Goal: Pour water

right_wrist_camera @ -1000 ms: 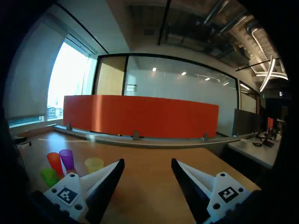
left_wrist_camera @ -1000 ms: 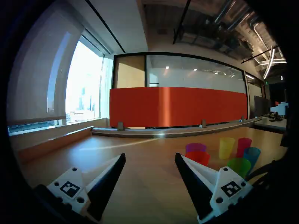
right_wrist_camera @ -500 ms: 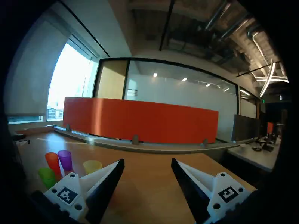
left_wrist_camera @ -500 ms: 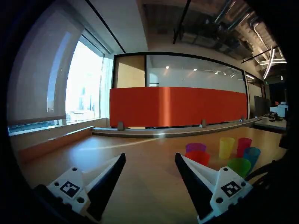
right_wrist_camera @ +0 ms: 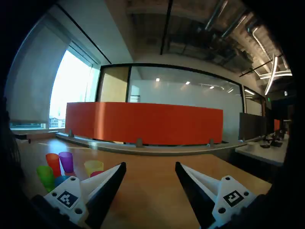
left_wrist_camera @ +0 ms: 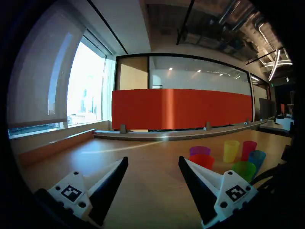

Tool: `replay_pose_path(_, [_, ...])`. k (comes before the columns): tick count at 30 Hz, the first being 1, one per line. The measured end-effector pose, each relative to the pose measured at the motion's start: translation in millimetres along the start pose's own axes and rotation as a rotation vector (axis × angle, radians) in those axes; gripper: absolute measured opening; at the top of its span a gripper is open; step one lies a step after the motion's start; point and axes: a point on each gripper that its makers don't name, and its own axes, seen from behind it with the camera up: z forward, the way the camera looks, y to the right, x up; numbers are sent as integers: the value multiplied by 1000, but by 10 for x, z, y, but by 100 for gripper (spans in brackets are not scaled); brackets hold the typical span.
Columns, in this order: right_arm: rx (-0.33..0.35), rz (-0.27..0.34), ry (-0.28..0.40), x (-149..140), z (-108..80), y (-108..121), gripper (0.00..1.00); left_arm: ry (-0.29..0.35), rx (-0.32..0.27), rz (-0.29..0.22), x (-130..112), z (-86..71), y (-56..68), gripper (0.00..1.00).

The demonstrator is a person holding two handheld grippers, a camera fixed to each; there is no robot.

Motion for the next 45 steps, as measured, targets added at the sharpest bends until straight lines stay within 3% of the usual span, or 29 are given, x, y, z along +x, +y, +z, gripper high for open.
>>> replay_pose_path(14, [-23,65,-27,-298,-14,155,100,0,0,0,1,0,4,98])
replay_pose_path(45, [-16,46,-33,-371,-23,127,100,0,0,0,-1,3,0,98])
